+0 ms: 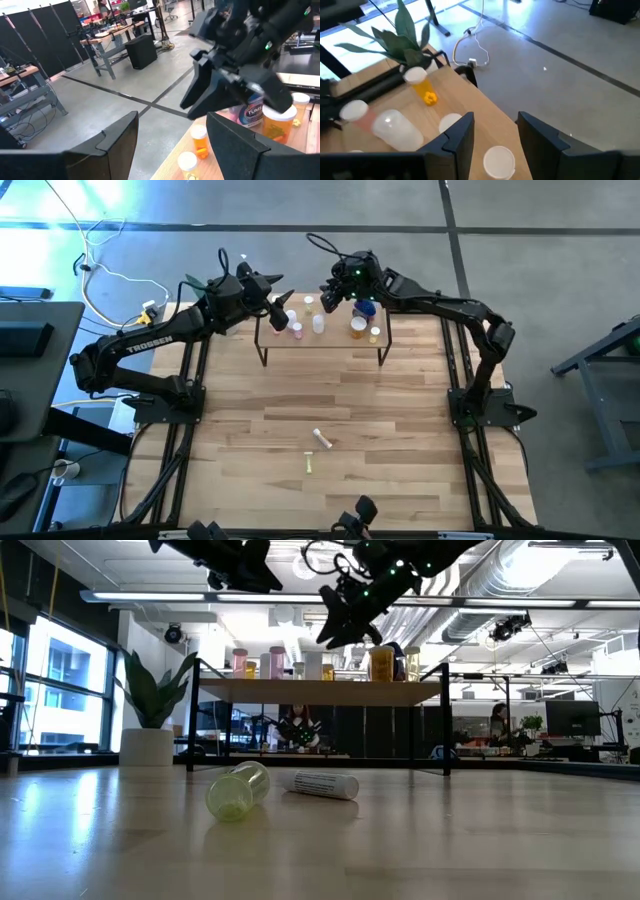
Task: Pick and place medicine bottles onto shelf by color
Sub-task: Put the white yellow pill bottle on the shelf
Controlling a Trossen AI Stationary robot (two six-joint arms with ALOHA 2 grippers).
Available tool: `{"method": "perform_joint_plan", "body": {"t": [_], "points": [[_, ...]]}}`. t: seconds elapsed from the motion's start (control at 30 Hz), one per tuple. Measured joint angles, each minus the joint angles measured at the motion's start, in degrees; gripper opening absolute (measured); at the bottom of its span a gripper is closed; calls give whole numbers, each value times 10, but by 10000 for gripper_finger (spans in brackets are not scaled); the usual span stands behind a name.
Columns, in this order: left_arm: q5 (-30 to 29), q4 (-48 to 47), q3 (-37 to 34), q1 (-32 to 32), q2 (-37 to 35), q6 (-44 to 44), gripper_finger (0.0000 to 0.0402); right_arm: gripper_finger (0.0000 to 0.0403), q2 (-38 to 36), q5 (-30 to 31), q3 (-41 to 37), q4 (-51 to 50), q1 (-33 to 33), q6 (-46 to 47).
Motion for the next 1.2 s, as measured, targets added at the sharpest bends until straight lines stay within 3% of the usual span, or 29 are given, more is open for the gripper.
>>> {"method": "perform_joint_plan", "body": {"t": [0.33, 0.7, 0.93, 1.2], "points": [[0, -35, 0, 0, -8, 0, 225, 143, -42, -9, 0, -40, 42, 2], [11, -81, 0, -28, -51, -7, 225, 142, -68, -9, 0, -60, 135, 19], [65, -157, 0, -65, -73, -55, 225, 142, -69, -7, 0, -89, 198, 100], [96, -283, 0, -131, -96, -115, 225, 142, -66, 51, 0, -151, 276, 202]]}}
